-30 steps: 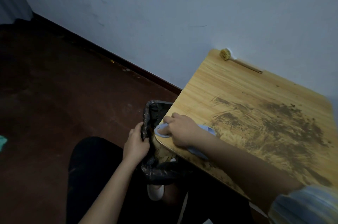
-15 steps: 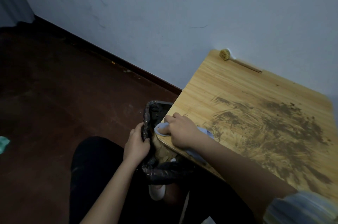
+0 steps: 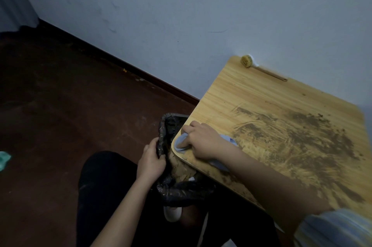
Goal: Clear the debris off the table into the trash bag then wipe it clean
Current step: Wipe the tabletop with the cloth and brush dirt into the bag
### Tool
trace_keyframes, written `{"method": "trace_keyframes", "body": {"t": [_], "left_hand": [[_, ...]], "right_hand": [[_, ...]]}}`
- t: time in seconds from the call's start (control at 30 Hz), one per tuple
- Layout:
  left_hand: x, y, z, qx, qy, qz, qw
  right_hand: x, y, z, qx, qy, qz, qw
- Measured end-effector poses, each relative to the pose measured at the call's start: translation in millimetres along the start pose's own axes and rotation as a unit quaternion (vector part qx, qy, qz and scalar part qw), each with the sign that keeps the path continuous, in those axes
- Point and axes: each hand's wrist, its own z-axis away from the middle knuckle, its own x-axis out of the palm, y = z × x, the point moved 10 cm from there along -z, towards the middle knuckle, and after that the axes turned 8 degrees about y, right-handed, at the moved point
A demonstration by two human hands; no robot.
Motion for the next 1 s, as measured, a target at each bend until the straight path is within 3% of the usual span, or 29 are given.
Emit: {"method": "trace_keyframes", "body": {"t": [0.13,0.5,0.7,0.9,1.0], "left_hand": [[-1.5,-0.3,0.8,0.000,0.002,-0.002,1.000],[1.6,0.4,0.9,0.005,0.001,-0.004,1.000],[4.0,0.0,0.3,0.000,-0.002,-0.001,1.000],[5.4,-0.5,-1.9,0.003,-0.005,-0.005,1.000],[5.5,-0.6,-2.2,0.005,-0.002,-0.005,1.000]], "right_hand": [[8.2,-1.6,-5.2,0.033,0.003,0.009,0.999],[14.5,1.1,23.1,-0.060,-0.042,-0.011,0.997],[-17.3,77.6,11.8,0.137,0.043,-0.045,0.989],[-24.0,137.4,3.1,0.280,0.028,-0.025,0.959],[-5.7,149.9,4.3,0.320,-0.021,-0.034,0.947]]}}
